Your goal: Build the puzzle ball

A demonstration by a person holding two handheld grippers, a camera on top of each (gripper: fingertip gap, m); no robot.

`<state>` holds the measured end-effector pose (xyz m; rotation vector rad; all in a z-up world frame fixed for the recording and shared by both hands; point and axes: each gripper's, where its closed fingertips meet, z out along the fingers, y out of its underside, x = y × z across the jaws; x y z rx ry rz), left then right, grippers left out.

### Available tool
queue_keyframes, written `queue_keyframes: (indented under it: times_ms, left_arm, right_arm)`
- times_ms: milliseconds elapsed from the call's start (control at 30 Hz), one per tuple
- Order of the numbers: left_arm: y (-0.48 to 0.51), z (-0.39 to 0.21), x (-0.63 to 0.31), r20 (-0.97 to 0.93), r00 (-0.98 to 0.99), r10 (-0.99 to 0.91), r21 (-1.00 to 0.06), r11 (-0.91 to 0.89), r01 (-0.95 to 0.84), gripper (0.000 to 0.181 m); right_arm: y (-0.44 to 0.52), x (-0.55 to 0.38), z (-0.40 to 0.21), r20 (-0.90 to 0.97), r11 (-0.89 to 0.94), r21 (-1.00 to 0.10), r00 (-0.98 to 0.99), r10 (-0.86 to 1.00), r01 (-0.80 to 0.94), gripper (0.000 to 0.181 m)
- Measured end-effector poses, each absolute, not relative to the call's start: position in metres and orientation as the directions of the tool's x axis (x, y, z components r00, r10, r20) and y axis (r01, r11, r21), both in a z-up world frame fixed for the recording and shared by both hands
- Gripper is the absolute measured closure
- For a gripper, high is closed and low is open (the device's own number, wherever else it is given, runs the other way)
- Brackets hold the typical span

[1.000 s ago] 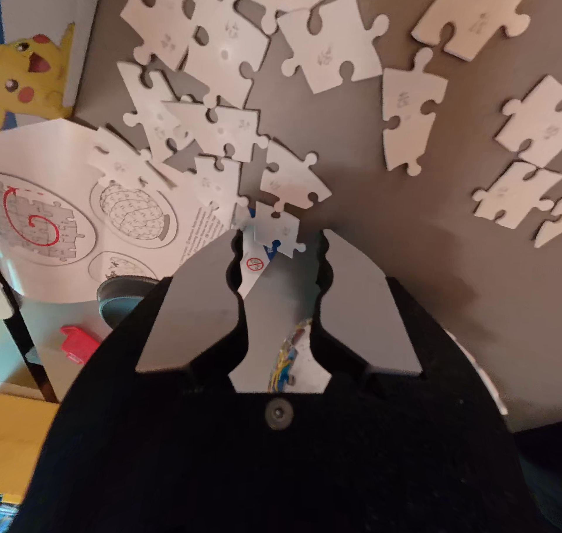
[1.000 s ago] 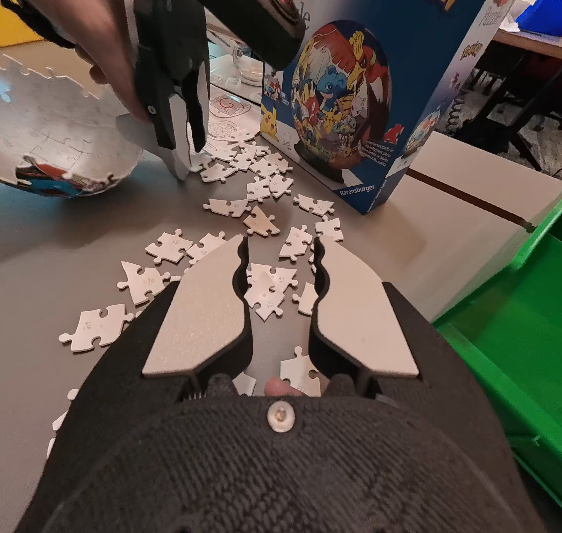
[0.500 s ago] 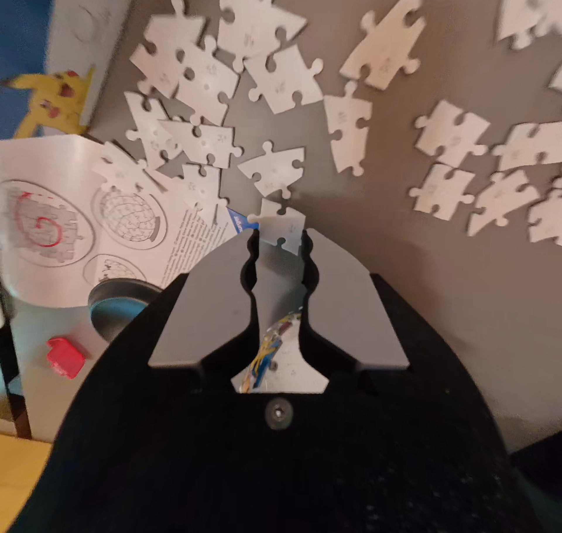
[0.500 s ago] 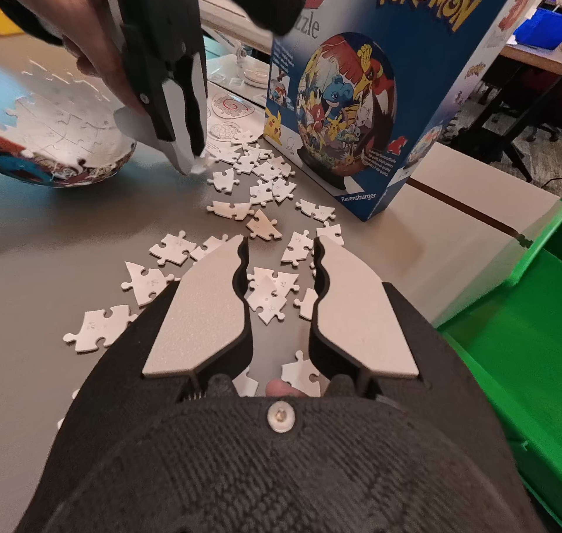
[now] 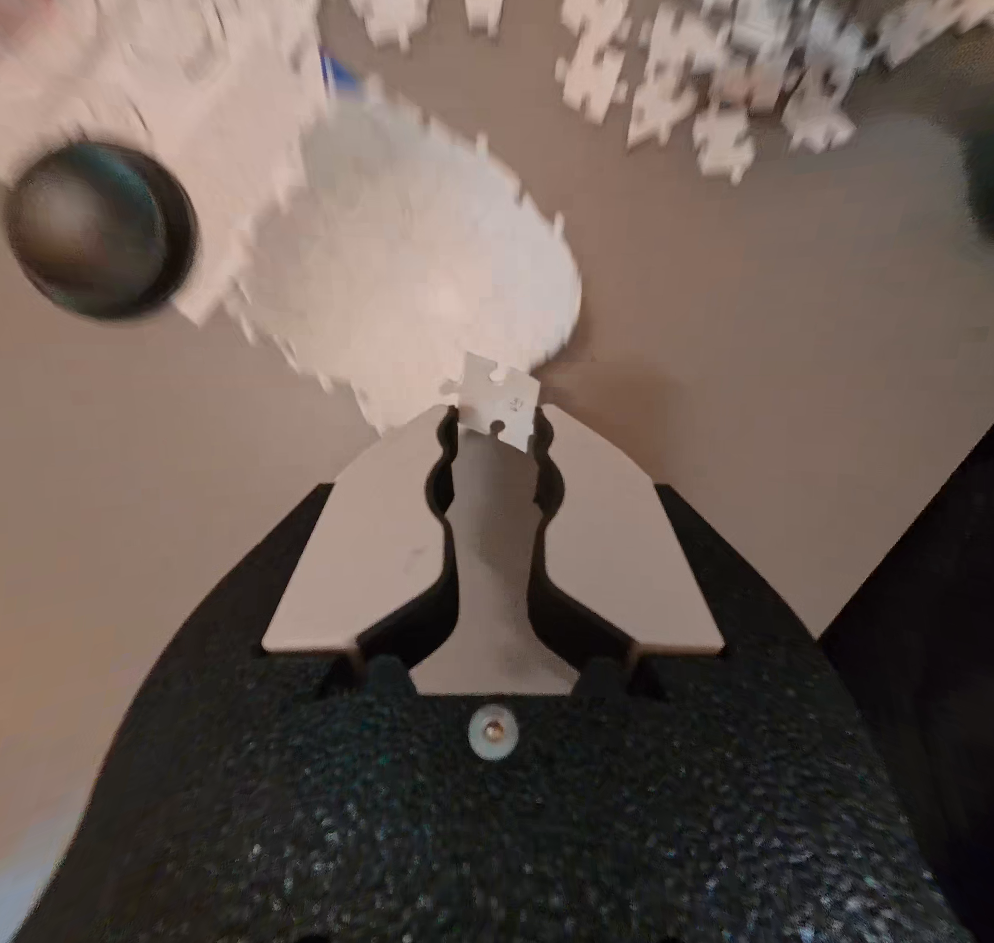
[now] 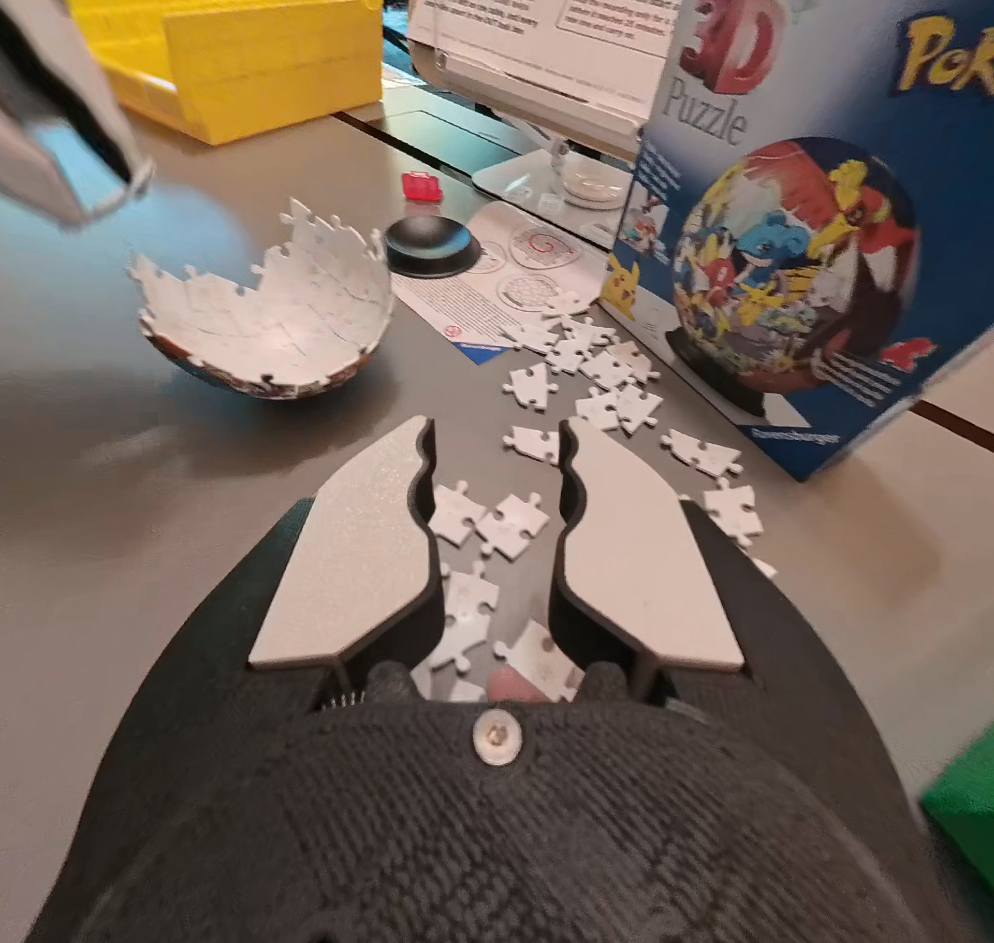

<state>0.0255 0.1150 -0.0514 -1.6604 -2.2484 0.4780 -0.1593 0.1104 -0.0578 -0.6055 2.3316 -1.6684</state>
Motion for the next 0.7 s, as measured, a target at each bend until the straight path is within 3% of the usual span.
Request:
queue_keyframes:
  times_ms: [33, 267, 533, 700]
  left_arm:
    - [0.121, -0.066, 0.04, 0.053, -0.311, 0.949, -0.417, 0.304, 0.857, 0.155]
    - [0.125, -0.111, 0.093, -0.04, -0.428, 0.903, -0.384, 0.381, 0.841, 0.155]
    - [0.123, -0.129, 0.098, -0.107, -0.38, 0.919, -0.362, 0.319, 0.876, 0.155]
    - [0.134, -0.141, 0.09, -0.057, -0.392, 0.918, -0.402, 0.338, 0.851, 0.155]
  right_arm:
    - [0.109, -0.154, -0.057, 0.047, 0.28, -0.941, -0.892, -0.45, -0.191, 0.137]
    - [0.097, -0.117, -0.066, 0.002, 0.347, -0.917, -0.872, -0.49, -0.197, 0.135]
    - [0.061, -0.077, -0.087, -0.03, 0.479, -0.83, -0.836, -0.548, -0.285, 0.132]
    - [0.059, -0.069, -0.106, -0.18, 0.613, -0.763, -0.844, -0.505, -0.204, 0.15]
